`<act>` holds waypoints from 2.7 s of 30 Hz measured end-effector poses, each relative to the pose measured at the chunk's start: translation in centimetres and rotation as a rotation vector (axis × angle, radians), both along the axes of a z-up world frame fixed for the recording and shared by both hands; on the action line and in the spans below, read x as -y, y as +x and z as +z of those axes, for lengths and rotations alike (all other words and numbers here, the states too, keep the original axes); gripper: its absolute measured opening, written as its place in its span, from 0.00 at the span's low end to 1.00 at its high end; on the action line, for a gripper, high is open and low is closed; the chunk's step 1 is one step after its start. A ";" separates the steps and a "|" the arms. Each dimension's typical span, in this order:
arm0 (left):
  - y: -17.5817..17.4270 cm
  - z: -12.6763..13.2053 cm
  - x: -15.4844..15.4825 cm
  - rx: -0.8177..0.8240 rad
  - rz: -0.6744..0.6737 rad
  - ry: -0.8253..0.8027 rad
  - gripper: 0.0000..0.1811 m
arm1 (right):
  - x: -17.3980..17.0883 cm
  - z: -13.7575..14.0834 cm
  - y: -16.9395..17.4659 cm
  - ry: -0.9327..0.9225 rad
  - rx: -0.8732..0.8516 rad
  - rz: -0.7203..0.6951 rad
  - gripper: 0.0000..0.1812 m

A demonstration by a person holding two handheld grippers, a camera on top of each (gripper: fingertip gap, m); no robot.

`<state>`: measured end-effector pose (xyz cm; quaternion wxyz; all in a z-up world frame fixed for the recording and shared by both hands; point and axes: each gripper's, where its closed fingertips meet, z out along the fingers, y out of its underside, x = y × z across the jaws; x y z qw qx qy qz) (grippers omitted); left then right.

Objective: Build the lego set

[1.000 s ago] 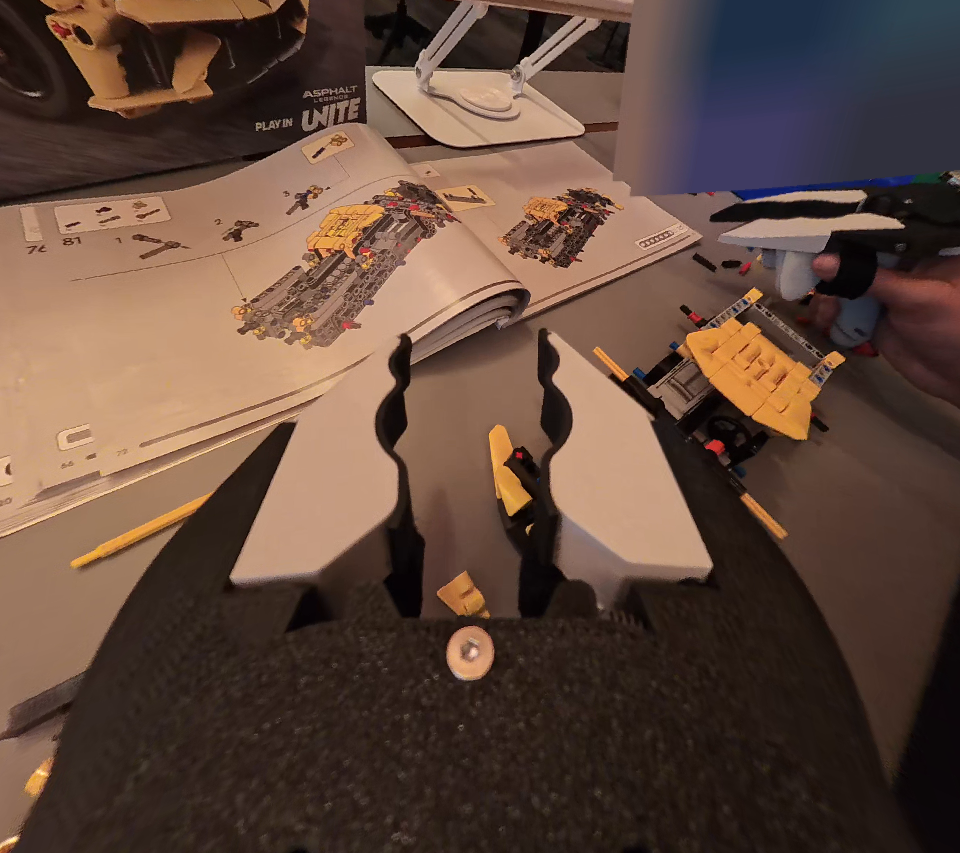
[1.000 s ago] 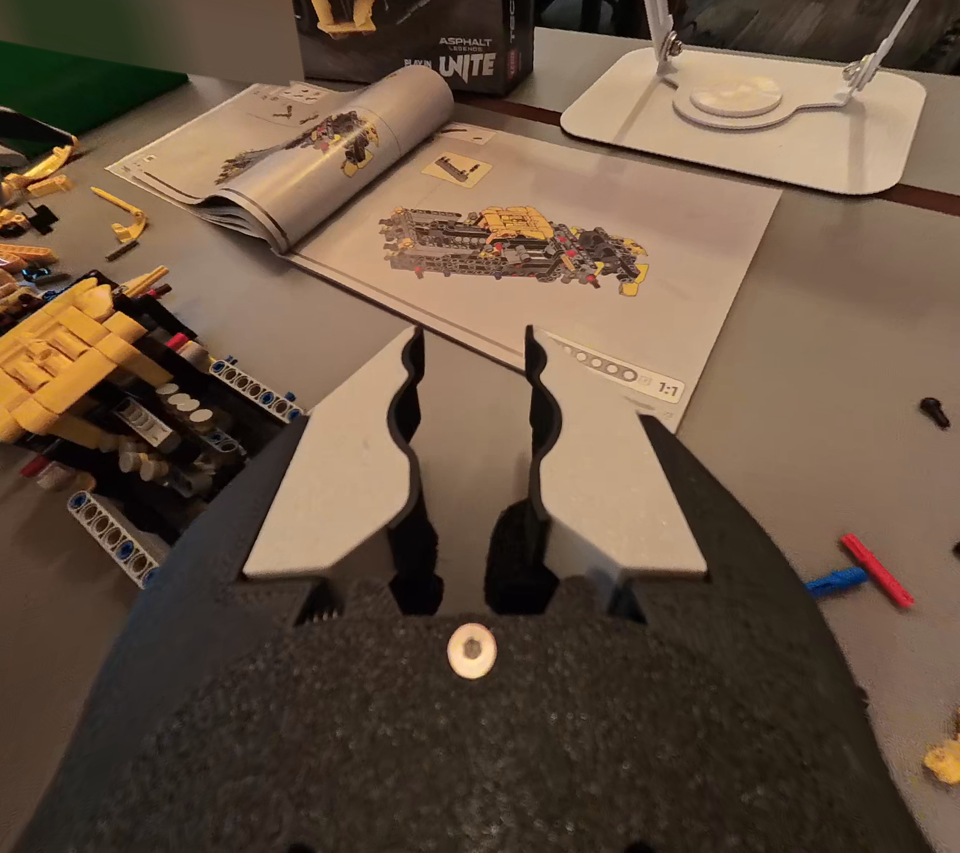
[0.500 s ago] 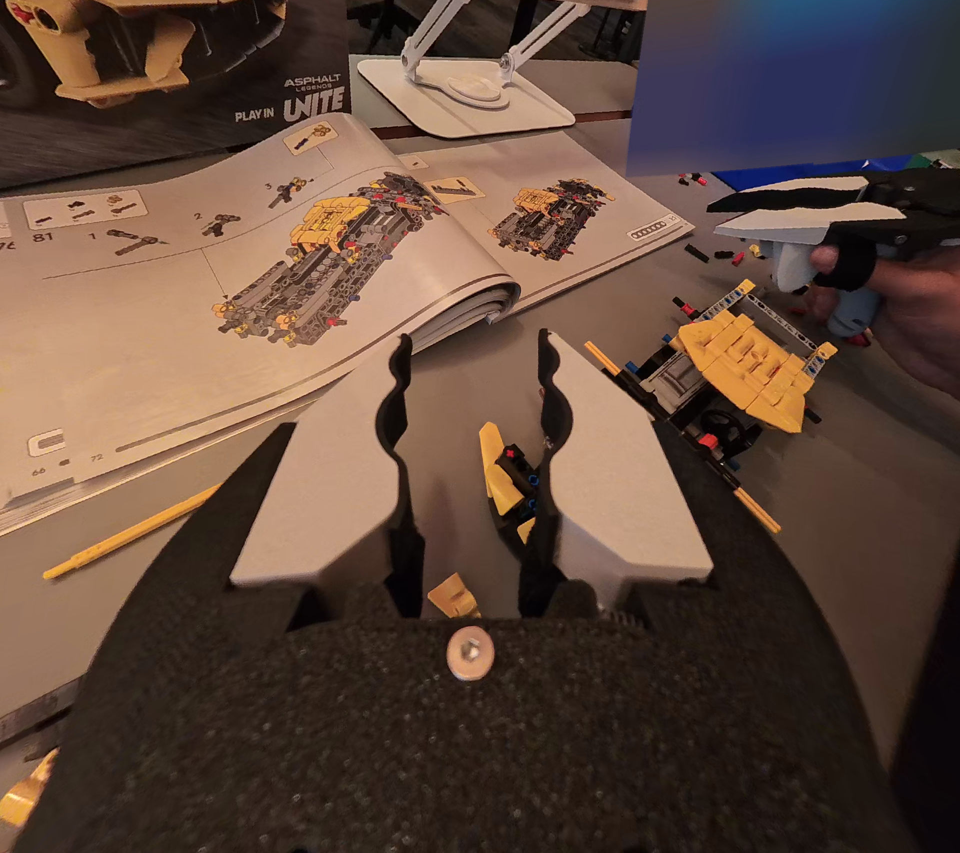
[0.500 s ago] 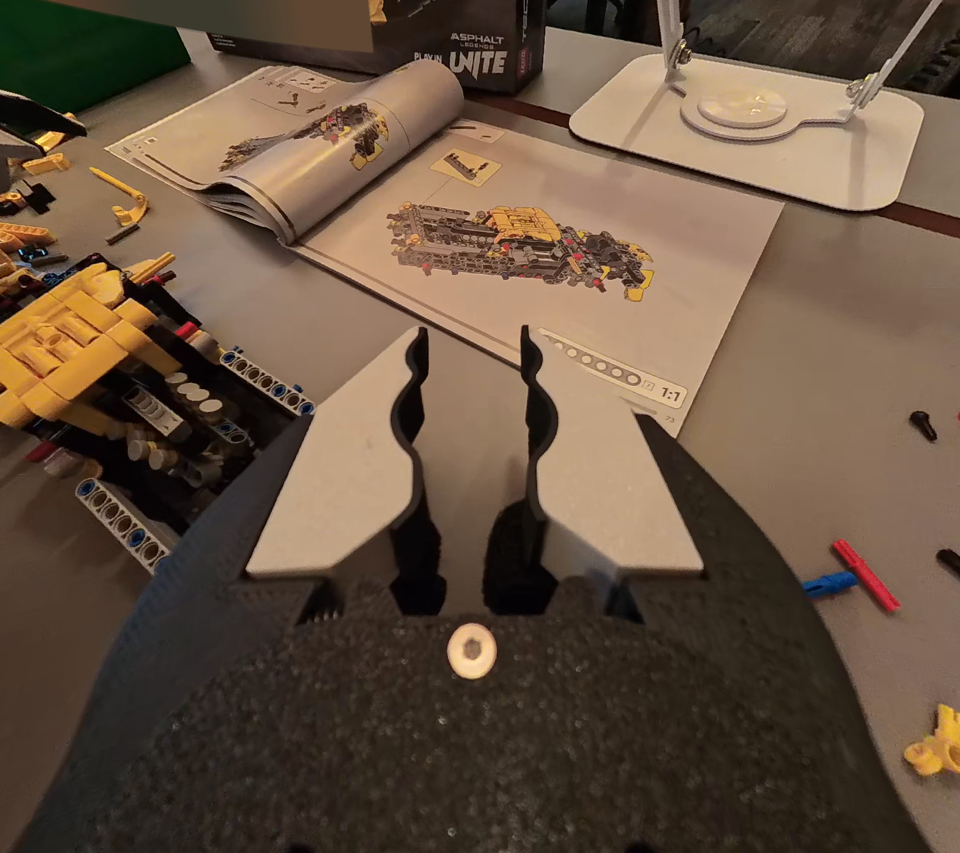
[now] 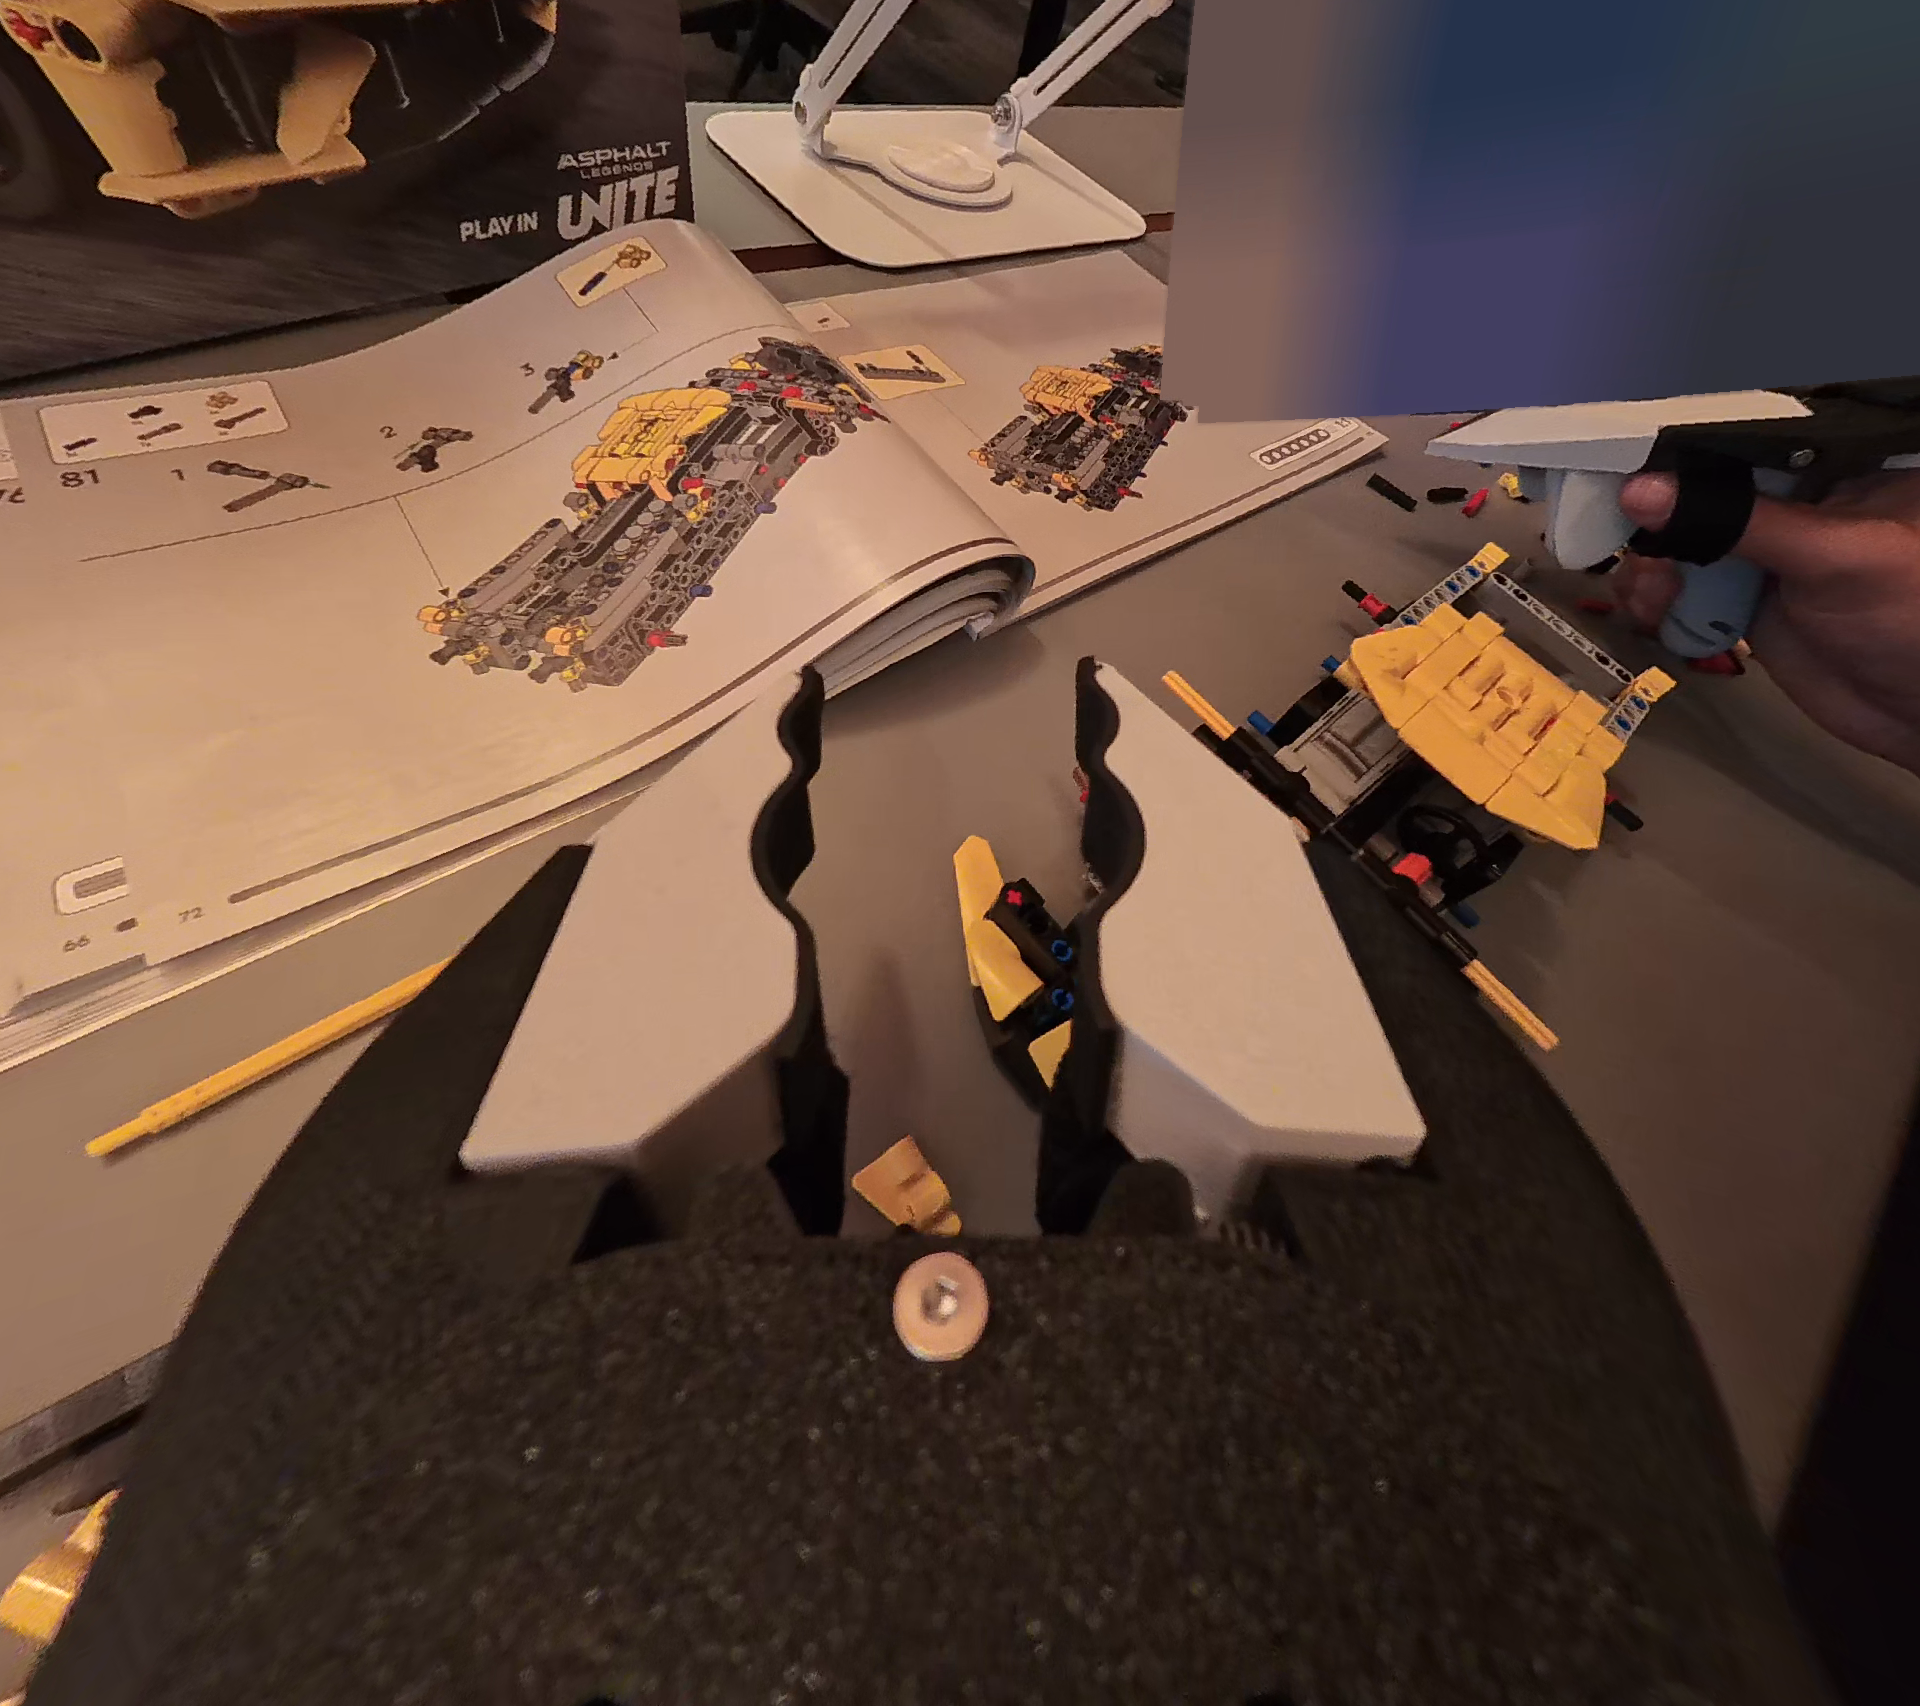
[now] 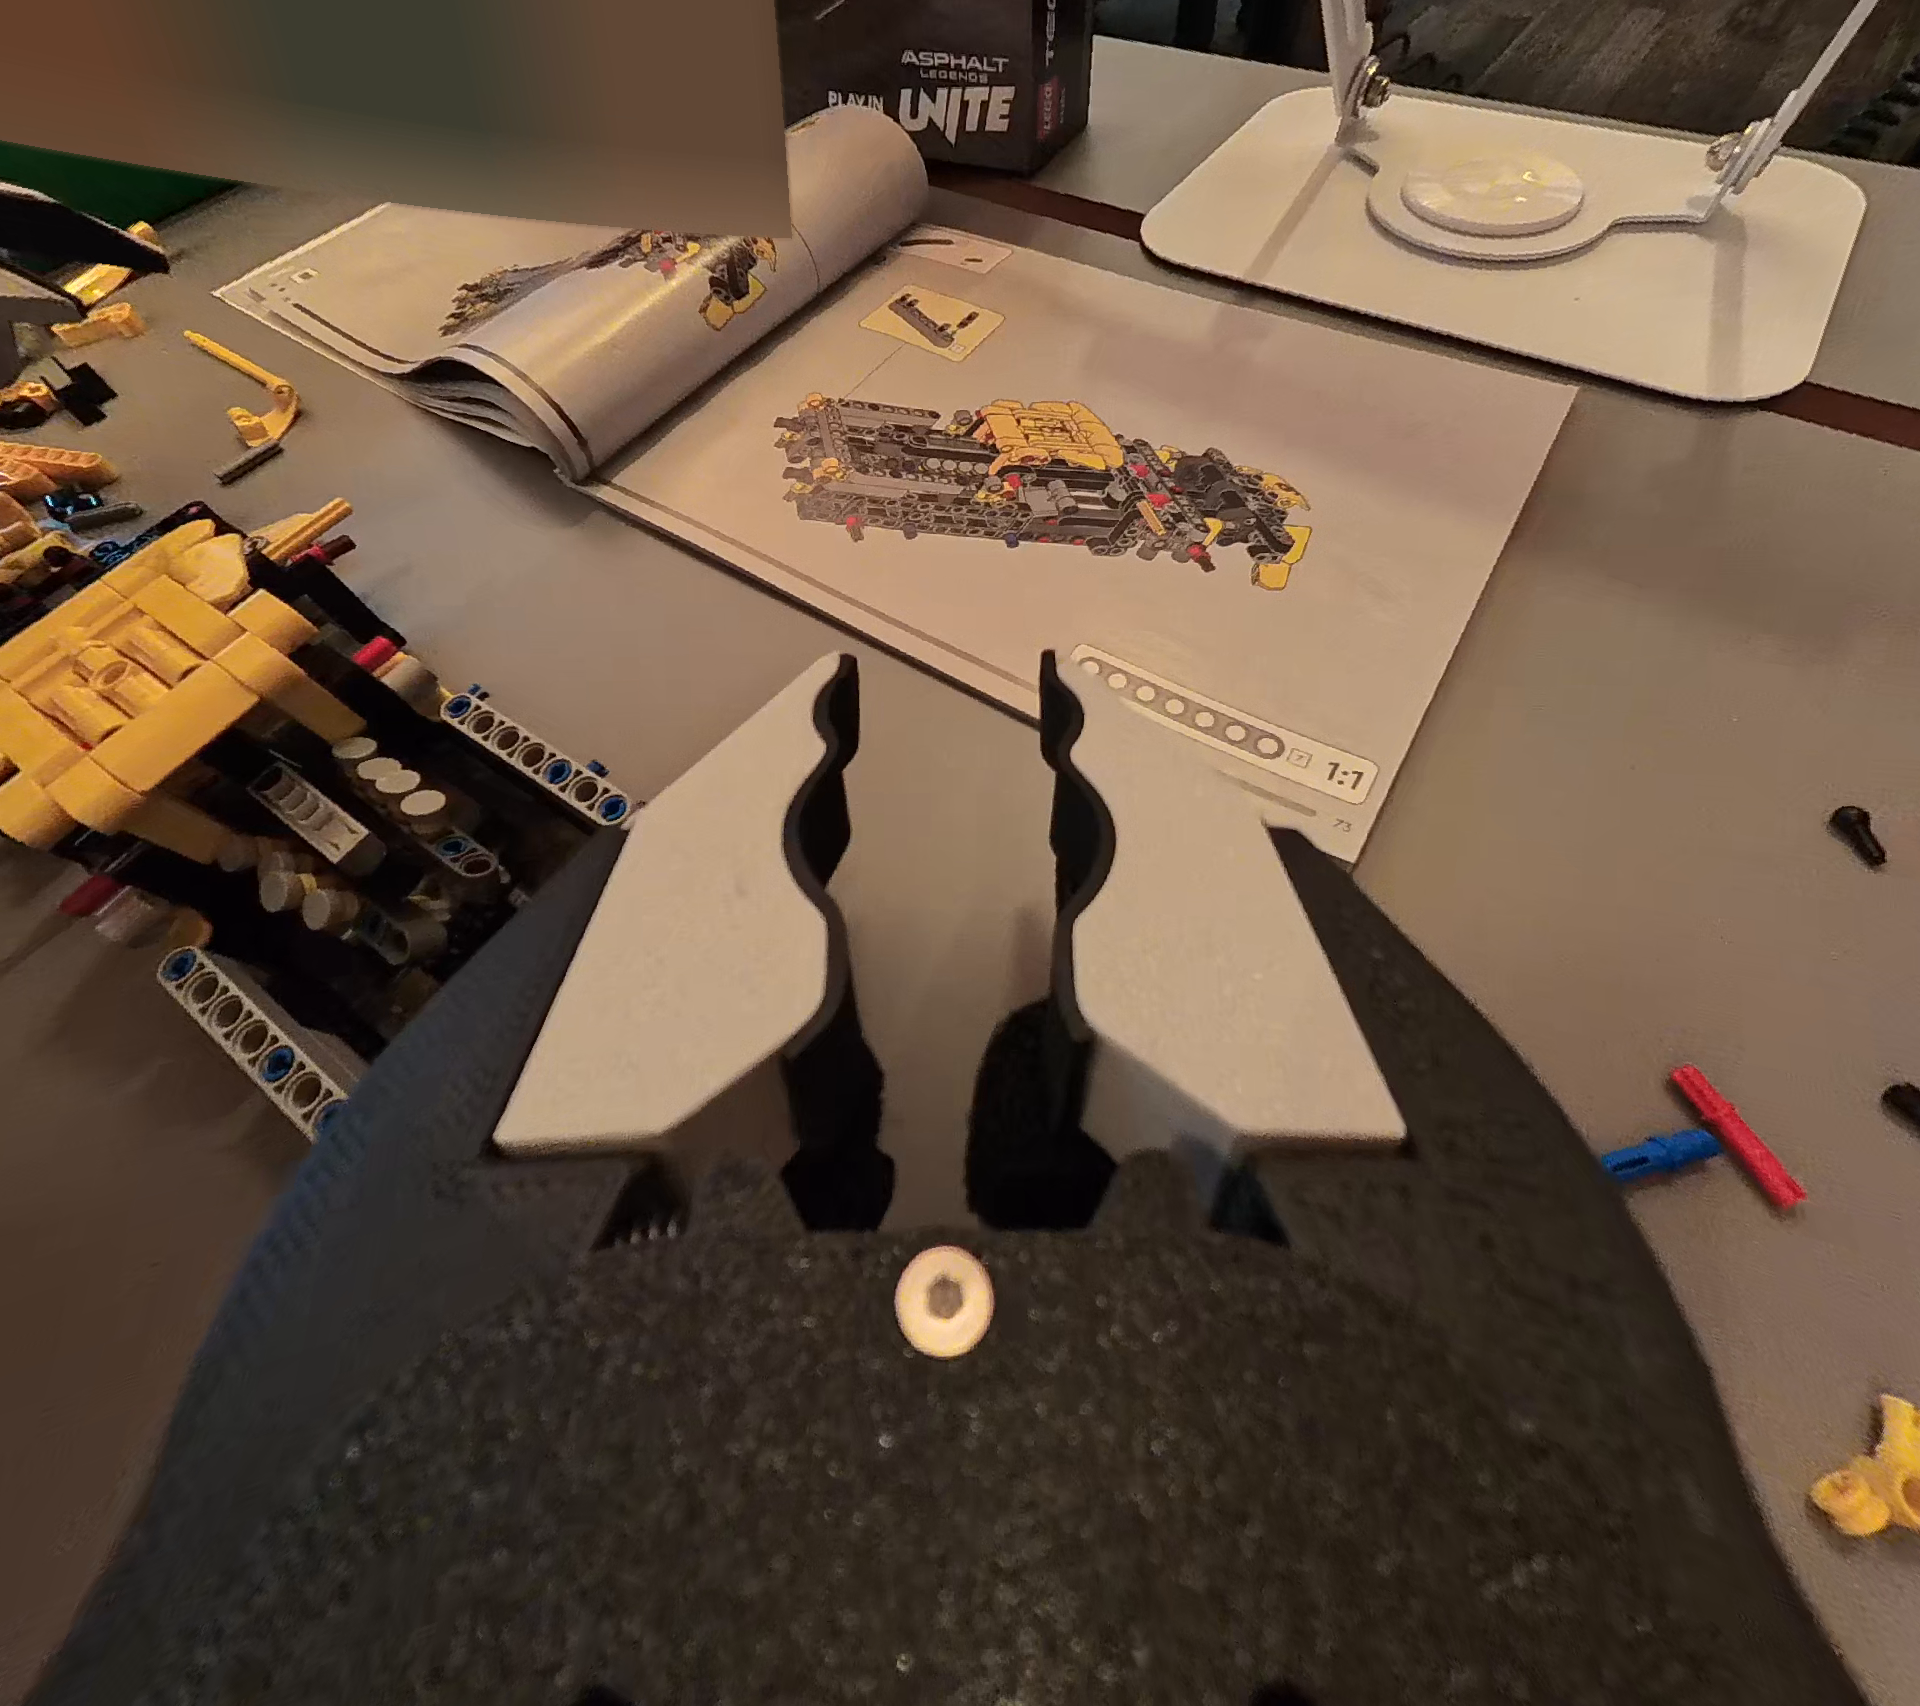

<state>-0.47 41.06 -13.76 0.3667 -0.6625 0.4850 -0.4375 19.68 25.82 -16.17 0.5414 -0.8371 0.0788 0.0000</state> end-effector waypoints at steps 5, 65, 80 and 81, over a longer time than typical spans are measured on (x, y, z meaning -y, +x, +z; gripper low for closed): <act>0.3 -0.3 0.4 -0.008 -0.017 -0.010 0.27 | 0.1 0.1 0.1 0.000 0.002 -0.002 0.19; 10.2 -1.2 2.7 -0.425 -0.314 0.137 0.27 | -0.2 -4.5 8.4 -0.429 -0.175 -0.232 0.36; 10.4 -3.7 0.0 -0.484 -0.258 0.131 0.27 | -0.4 -4.3 7.3 -0.423 -0.186 -0.280 0.34; 10.6 -3.7 0.1 -0.481 -0.263 0.117 0.27 | -0.4 -3.9 7.3 -0.409 -0.179 -0.280 0.33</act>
